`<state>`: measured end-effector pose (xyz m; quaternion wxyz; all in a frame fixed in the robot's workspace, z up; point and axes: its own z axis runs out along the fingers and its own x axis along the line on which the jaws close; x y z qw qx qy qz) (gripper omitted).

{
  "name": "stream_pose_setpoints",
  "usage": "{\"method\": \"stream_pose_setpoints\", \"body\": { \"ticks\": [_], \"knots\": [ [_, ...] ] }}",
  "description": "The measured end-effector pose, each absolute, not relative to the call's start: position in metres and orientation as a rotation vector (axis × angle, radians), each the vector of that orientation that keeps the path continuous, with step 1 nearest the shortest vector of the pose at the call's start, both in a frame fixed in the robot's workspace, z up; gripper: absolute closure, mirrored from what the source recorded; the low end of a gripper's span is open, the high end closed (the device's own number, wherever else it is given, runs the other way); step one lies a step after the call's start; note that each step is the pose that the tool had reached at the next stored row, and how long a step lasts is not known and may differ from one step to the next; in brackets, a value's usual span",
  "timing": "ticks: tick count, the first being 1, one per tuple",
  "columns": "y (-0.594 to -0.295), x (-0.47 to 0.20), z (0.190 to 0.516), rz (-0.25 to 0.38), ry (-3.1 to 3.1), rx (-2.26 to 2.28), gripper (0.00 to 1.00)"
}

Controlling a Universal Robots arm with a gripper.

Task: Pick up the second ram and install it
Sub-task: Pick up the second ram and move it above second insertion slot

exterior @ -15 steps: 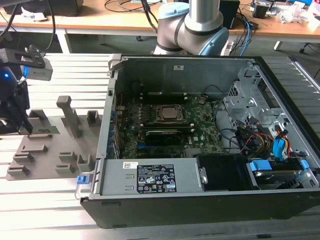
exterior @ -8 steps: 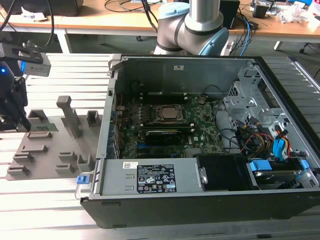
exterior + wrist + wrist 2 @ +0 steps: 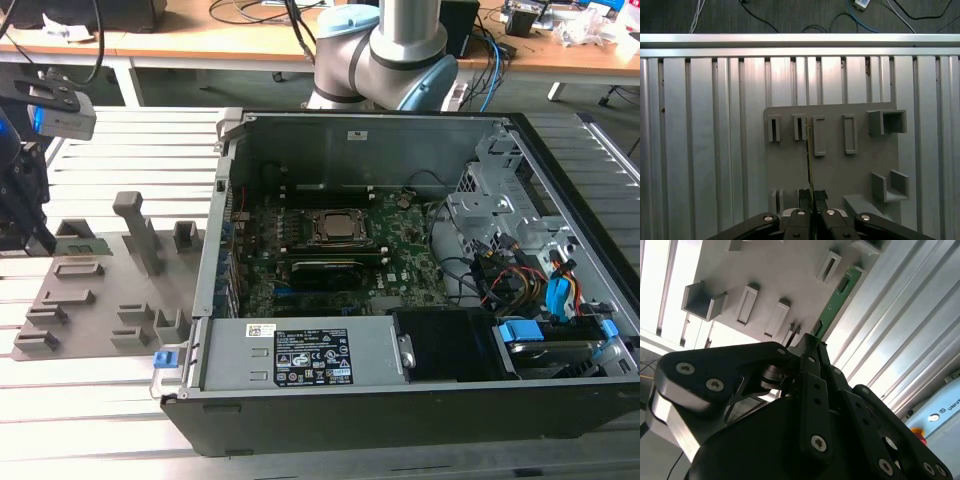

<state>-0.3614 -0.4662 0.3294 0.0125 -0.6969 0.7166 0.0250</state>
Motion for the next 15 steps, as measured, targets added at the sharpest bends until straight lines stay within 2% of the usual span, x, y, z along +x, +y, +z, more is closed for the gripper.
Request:
{"method": "stream_pose_setpoints", "body": {
  "ticks": [15],
  "knots": [
    [-0.466, -0.361, 0.352, 0.078, 2.233, -2.172, 0.86]
  ]
}}
